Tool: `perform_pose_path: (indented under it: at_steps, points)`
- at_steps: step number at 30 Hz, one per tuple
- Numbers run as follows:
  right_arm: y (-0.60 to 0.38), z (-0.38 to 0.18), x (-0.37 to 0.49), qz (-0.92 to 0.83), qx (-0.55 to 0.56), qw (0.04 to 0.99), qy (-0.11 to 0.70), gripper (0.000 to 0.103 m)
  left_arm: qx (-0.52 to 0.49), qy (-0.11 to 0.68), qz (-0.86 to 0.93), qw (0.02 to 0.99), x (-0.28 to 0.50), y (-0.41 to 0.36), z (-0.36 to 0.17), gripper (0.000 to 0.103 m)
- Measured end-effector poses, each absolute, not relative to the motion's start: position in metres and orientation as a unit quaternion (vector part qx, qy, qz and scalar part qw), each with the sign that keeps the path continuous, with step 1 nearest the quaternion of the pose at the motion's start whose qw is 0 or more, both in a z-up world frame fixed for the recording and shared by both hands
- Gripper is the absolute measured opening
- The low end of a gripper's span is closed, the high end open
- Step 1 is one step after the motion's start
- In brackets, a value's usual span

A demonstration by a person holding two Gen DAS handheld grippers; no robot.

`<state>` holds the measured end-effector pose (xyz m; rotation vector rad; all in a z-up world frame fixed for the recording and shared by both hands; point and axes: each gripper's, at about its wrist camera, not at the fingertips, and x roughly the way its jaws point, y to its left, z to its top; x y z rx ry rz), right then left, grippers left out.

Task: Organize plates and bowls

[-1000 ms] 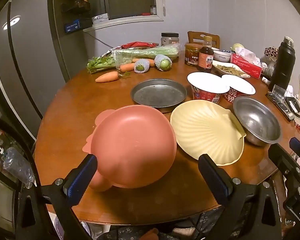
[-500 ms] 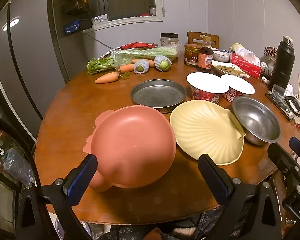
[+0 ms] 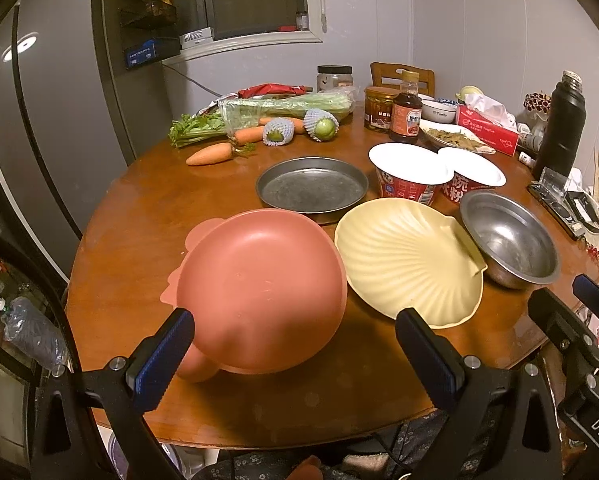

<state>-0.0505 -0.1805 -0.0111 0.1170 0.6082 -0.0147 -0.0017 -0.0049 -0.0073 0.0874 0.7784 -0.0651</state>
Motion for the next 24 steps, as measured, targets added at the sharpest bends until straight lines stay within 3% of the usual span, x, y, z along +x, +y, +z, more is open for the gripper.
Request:
perform_pose_path:
  at_steps: [24]
  points:
    - [-0.1841,-0.0064,-0.0549,-0.019,0.06,0.951,0.303,0.084,0.046,0.377,-0.035,0.924,-0.0031,-0.0082,-0.0045,0.101]
